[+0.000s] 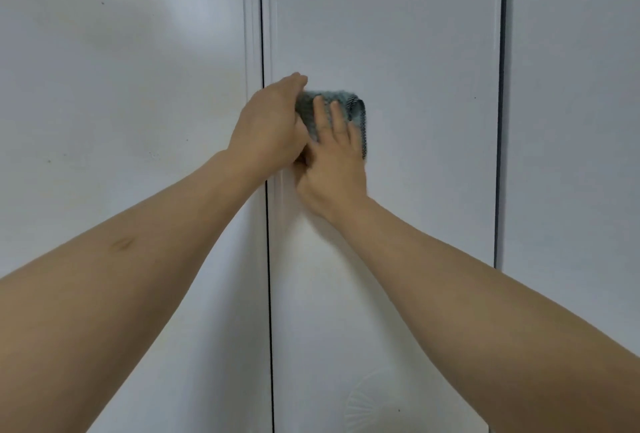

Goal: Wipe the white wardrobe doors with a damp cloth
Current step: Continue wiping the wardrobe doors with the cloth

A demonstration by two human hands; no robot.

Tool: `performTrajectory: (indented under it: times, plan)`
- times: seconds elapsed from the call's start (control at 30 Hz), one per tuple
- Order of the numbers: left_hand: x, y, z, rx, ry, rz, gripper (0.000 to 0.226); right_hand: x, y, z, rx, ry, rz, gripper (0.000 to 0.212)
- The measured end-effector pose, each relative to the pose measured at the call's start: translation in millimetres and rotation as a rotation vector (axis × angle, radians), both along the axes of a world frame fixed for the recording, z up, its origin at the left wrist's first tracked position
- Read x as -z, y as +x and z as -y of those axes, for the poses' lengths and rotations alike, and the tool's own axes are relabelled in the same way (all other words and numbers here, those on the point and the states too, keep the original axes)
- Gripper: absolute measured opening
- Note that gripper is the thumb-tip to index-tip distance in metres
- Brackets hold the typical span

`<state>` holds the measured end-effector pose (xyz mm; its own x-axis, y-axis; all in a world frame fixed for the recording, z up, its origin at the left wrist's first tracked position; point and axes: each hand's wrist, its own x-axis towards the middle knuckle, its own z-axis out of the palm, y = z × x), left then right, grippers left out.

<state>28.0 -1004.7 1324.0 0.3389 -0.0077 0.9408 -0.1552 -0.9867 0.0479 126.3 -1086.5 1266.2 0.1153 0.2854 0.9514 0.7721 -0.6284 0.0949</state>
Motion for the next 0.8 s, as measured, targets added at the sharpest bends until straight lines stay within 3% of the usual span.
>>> performTrajectory:
  times: [0.1, 0.23, 0.33, 0.4, 0.47, 0.53, 0.63, 0.8]
  plan:
    - [4.9, -4.3, -3.0, -0.019, 0.018, -0.024, 0.058, 22.0, -9.4, -16.3, -0.072, -0.078, 0.064, 0.059]
    - [13.2, 1.8, -2.7, -0.036, 0.079, -0.044, 0.057, 65.9, -4.6, -4.0, 0.049, -0.3, 0.139, 0.062]
    - [18.6, 14.4, 2.1, -0.066, 0.111, -0.083, 0.058, 88.0, 13.6, 24.4, 0.024, -0.4, 0.246, 0.059]
    - [21.8, 19.8, 9.7, -0.055, 0.159, -0.082, 0.053, 88.4, 30.8, 50.6, 0.047, -0.432, 0.28, 0.055]
    - [22.7, 24.2, 15.4, -0.085, 0.222, -0.053, 0.034, 81.8, 46.3, 81.2, 0.101, -0.439, 0.233, 0.057]
    - [22.5, 25.8, 17.8, -0.125, 0.251, -0.056, 0.022, 75.8, 62.7, 113.0, 0.147, -0.41, 0.157, 0.061]
    - [24.5, 24.9, 19.5, -0.136, 0.222, -0.042, 0.023, 69.6, 91.8, 163.7, 0.204, -0.296, 0.01, 0.065]
    - [31.0, 16.6, 7.0, -0.113, 0.201, -0.053, 0.031, 69.5, 99.8, 173.7, 0.242, 0.196, -0.273, 0.063]
